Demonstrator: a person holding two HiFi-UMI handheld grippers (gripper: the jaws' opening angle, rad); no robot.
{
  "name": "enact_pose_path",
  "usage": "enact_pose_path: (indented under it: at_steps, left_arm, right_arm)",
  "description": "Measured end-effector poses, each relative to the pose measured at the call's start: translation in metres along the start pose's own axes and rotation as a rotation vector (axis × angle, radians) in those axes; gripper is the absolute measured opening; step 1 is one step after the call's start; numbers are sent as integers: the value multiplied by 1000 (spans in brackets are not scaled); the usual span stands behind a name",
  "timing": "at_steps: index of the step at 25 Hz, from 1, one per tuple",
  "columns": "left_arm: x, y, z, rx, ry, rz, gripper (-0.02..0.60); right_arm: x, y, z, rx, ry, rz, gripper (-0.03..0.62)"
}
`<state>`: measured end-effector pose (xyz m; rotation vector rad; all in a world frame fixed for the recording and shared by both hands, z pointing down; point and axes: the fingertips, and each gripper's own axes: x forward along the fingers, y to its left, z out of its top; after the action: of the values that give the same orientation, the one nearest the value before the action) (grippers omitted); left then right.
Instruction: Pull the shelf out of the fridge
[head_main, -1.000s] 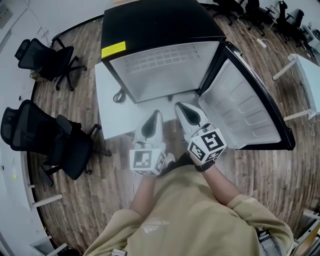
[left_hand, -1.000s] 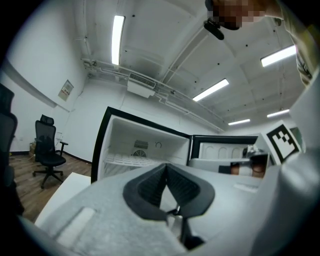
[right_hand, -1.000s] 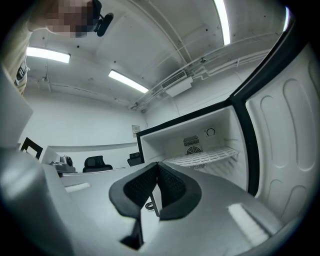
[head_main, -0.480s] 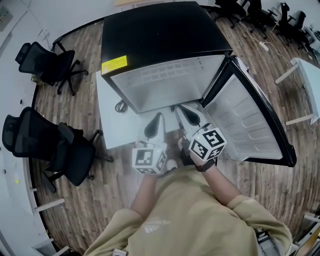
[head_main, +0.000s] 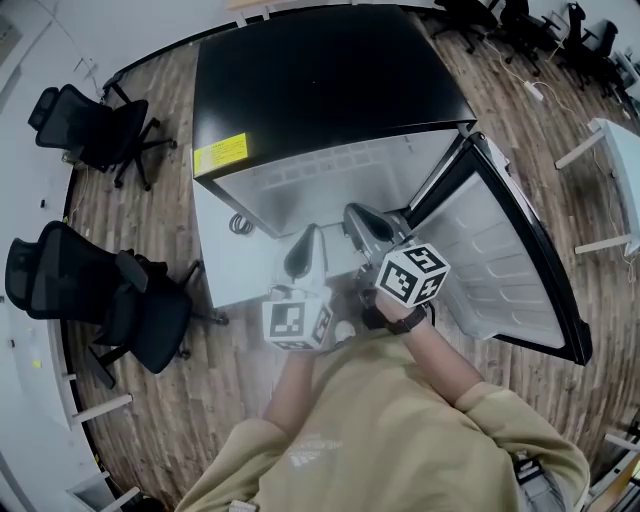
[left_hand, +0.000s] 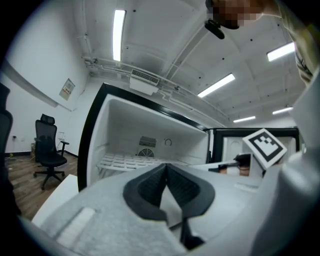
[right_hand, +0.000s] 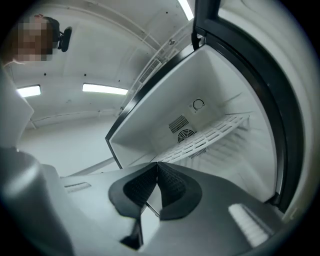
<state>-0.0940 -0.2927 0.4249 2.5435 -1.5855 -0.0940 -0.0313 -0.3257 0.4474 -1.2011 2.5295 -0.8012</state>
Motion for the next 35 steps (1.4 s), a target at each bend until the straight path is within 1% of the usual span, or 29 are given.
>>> enact_pose_path:
  at_steps: [5, 8, 10, 11, 14, 15, 18, 21, 23, 25, 32, 35]
  left_arm:
    - [13, 17, -5, -17, 16, 23, 0]
    - [15, 24, -1, -7, 13, 41, 1]
    - [17, 28, 1, -2, 10, 51, 0]
    - [18, 30, 1, -1, 9, 56, 1]
    - [20, 37, 1, 1, 13, 73, 0]
    - [20, 39, 1, 2, 13, 78, 0]
    - [22, 42, 4, -3, 10, 84, 1]
    - [25, 44, 3, -5, 16, 88, 1]
    - [26, 45, 2, -2, 21, 90, 0]
    - [29, 45, 2, 3, 22, 86, 0]
    - [41, 39, 7, 20, 19, 67, 0]
    - [45, 38, 8, 28, 22, 65, 0]
  right_arm:
    - [31, -15, -1, 78, 10, 23, 8]
    - [45, -17, -2, 167, 3, 59, 17]
    - [53, -20, -5, 232, 3, 76, 59]
    - [56, -22, -6, 261, 2, 80, 88]
    - [66, -29, -4, 333, -24, 78, 202]
    - [68, -32, -2, 356, -40, 79, 217]
    - [74, -42, 5, 442, -91, 83, 221]
    - [80, -58, 9, 566, -145, 76, 230]
    - [84, -69, 10, 632, -179, 75, 273]
    - [86, -78, 13, 670, -213, 68, 286]
    - [96, -104, 23, 816, -309, 38, 287]
    - [104, -110, 31, 872, -359, 42, 283]
